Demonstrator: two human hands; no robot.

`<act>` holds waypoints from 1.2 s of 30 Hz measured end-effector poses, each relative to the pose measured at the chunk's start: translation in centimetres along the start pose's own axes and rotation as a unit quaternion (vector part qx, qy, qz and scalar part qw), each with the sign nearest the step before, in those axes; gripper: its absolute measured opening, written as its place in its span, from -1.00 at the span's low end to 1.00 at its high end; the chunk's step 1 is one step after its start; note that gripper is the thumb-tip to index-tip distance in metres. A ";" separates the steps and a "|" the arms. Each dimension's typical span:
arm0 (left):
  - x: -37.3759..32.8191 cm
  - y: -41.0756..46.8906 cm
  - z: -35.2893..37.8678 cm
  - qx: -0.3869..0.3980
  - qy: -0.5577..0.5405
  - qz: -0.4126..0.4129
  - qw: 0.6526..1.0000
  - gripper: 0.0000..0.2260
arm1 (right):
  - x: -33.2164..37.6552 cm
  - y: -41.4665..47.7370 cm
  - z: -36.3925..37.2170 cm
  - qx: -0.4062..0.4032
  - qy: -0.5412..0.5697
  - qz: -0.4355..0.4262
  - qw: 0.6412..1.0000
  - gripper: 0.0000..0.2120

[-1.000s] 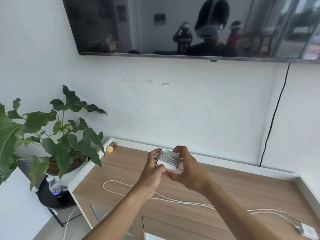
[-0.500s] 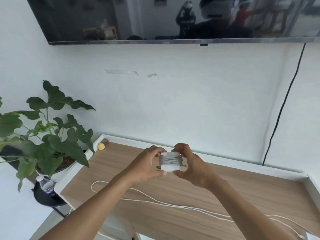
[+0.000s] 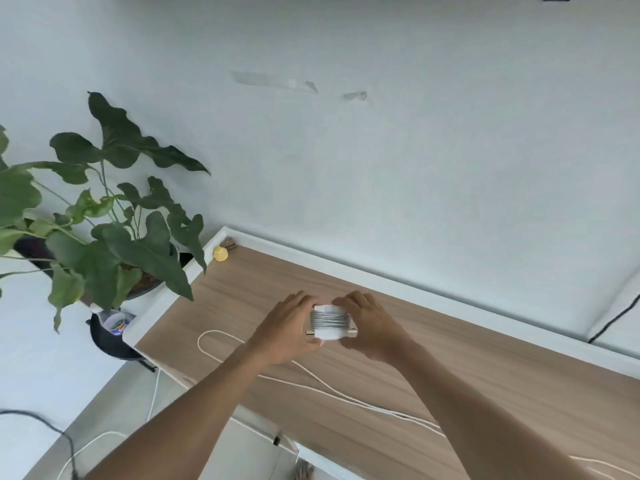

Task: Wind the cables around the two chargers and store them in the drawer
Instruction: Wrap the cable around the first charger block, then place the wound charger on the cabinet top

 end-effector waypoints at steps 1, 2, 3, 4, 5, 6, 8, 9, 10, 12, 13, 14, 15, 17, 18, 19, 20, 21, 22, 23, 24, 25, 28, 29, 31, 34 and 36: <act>1.3 0.1 0.5 0.007 -0.006 -0.008 1.000 -0.42 | 0.0 1.1 1.0 0.010 -0.012 0.003 1.000 -0.36; 2.4 0.3 1.0 0.015 -0.012 -0.015 1.000 -0.43 | 0.0 1.8 1.9 0.019 -0.021 0.008 1.000 -0.36; 3.7 0.5 1.4 0.024 -0.016 -0.022 0.999 -0.43 | 0.0 2.9 2.9 0.026 -0.025 0.014 0.999 -0.36; 5.1 0.8 1.8 0.033 -0.016 -0.028 0.999 -0.43 | 0.0 4.0 3.9 0.032 -0.026 0.019 0.999 -0.36; 6.5 1.1 2.2 0.042 -0.016 -0.035 0.998 -0.44 | 0.0 5.0 5.0 0.039 -0.026 0.026 0.999 -0.36; 7.8 1.4 2.5 0.047 -0.016 -0.041 0.998 -0.44 | 0.1 6.1 5.8 0.046 -0.026 0.033 0.998 -0.36; 10.1 2.0 3.0 0.054 -0.017 -0.052 0.997 -0.45 | 0.1 8.1 7.3 0.054 -0.022 0.046 0.997 -0.35; 11.3 2.4 3.2 0.058 -0.018 -0.058 0.996 -0.46 | 0.1 9.3 8.0 0.058 -0.017 0.051 0.997 -0.36; 12.7 2.8 3.6 0.065 -0.021 -0.066 0.996 -0.47 | 0.2 10.6 8.8 0.063 -0.011 0.058 0.996 -0.36; 14.2 3.4 3.9 0.068 -0.020 -0.074 0.995 -0.50 | 0.3 12.0 9.7 0.060 0.000 0.067 0.996 -0.37; 15.2 3.7 4.2 0.072 -0.020 -0.076 0.994 -0.51 | 0.3 12.9 10.4 0.061 0.003 0.073 0.996 -0.38; 16.1 4.1 4.6 0.076 -0.021 -0.077 0.994 -0.51 | 0.3 13.7 11.1 0.063 0.007 0.078 0.995 -0.39; 16.9 4.3 4.9 0.082 -0.022 -0.076 0.993 -0.51 | 0.2 14.3 11.6 0.065 0.012 0.084 0.994 -0.39; 18.0 4.6 5.4 0.090 -0.025 -0.076 0.993 -0.51 | 0.0 15.0 12.3 0.071 0.016 0.095 0.993 -0.40; 18.4 4.7 5.6 0.094 -0.028 -0.075 0.992 -0.51 | -0.1 15.2 12.7 0.076 0.015 0.100 0.992 -0.39; 18.7 4.8 5.8 0.100 -0.030 -0.076 0.992 -0.51 | -0.2 15.4 13.0 0.083 0.014 0.104 0.991 -0.39; 19.0 5.0 6.0 0.105 -0.032 -0.075 0.991 -0.51 | -0.4 15.5 13.2 0.088 0.014 0.108 0.990 -0.38; 19.2 5.1 6.2 0.112 -0.031 -0.073 0.991 -0.51 | -0.5 15.6 13.5 0.093 0.015 0.112 0.989 -0.38; 19.2 5.1 6.4 0.119 -0.031 -0.071 0.990 -0.51 | -0.5 15.6 13.7 0.095 0.016 0.115 0.989 -0.38; 19.4 5.2 6.6 0.123 -0.030 -0.070 0.989 -0.51 | -0.6 15.6 13.8 0.095 0.018 0.119 0.988 -0.38; 19.5 5.2 6.7 0.125 -0.030 -0.068 0.989 -0.50 | -0.6 15.6 14.0 0.092 0.021 0.123 0.988 -0.38; 19.5 5.3 6.8 0.126 -0.030 -0.067 0.989 -0.50 | -0.7 15.6 14.2 0.089 0.025 0.127 0.988 -0.39; 19.6 5.3 6.9 0.131 -0.018 -0.060 0.989 -0.48 | -0.9 15.5 14.3 0.089 0.042 0.137 0.986 -0.36; 19.6 5.3 6.9 0.137 -0.015 -0.060 0.989 -0.46 | -0.9 15.4 14.3 0.095 0.047 0.140 0.984 -0.33; 19.7 5.3 6.9 0.148 -0.015 -0.064 0.987 -0.38 | -1.1 15.2 14.0 0.108 0.055 0.150 0.981 -0.27; 19.4 5.4 6.7 0.157 -0.020 -0.072 0.985 -0.28 | -1.3 14.8 13.2 0.119 0.060 0.165 0.977 -0.22; 18.7 5.8 6.3 0.141 -0.008 -0.058 0.988 -0.30 | -1.7 14.2 12.3 0.124 0.056 0.174 0.975 -0.23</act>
Point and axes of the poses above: each hand's wrist, its own y-axis towards the middle knuckle, its own z-axis out of the palm, x = y × z, the point moved 4 cm from there along y, towards the middle knuckle, and after that the axes turned 2 degrees about z, right-handed, at the moved point
